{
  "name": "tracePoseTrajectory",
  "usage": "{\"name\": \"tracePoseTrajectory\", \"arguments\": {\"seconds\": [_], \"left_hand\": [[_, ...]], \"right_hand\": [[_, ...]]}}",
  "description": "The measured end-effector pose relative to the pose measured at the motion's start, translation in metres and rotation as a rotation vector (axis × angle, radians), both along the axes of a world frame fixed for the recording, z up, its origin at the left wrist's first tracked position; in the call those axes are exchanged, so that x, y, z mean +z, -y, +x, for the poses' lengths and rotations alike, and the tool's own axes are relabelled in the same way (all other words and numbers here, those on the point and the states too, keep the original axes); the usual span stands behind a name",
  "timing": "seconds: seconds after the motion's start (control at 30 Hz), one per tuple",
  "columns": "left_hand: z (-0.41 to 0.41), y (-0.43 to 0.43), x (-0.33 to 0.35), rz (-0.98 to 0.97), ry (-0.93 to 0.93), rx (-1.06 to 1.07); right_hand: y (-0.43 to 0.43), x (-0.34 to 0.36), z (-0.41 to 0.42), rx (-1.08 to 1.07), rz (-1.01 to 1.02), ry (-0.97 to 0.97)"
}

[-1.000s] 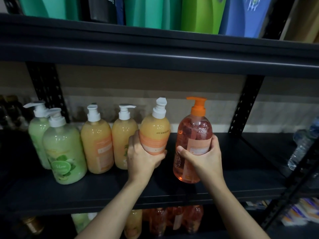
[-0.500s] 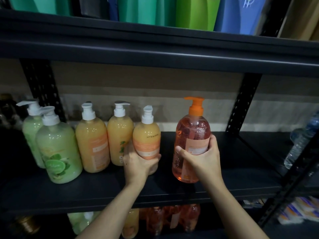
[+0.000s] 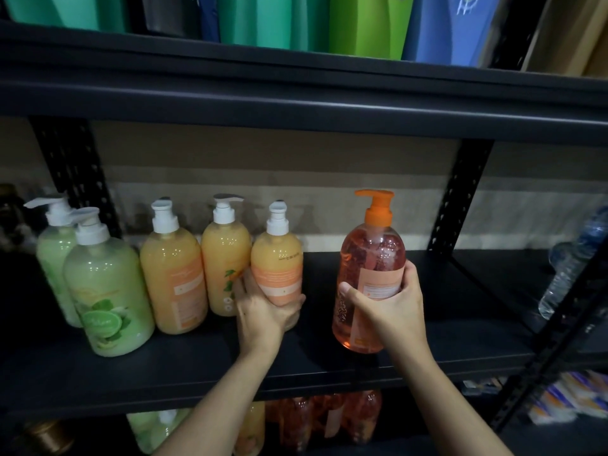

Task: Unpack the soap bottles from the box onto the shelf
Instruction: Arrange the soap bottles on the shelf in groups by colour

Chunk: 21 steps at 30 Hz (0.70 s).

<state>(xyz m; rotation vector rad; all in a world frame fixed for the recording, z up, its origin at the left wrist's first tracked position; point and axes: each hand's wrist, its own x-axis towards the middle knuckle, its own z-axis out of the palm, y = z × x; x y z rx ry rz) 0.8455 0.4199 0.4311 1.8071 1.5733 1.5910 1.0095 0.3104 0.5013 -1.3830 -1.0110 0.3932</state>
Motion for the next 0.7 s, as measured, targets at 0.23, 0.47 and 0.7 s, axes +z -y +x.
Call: {"name": "tracePoseTrajectory", "arguments": {"seconds": [0.23,0.47,0.7], "left_hand": [[-0.007,-0.006,-0.003,0.026,-0.059,-0.014],[-0.006,-0.008,-0.004,0.031,-0.058,-0.033],[-0.003,-0.011,-0.005,0.034,-0.051,-0.038]], "right_hand": [[-0.027,0.014,0.002,0.012,0.021,0.0],[-0.072,0.029,-0.001,0.075,0.064,-0.019],[-0.099,0.01,-0.006,0.095,0.018,-0.033]]}}
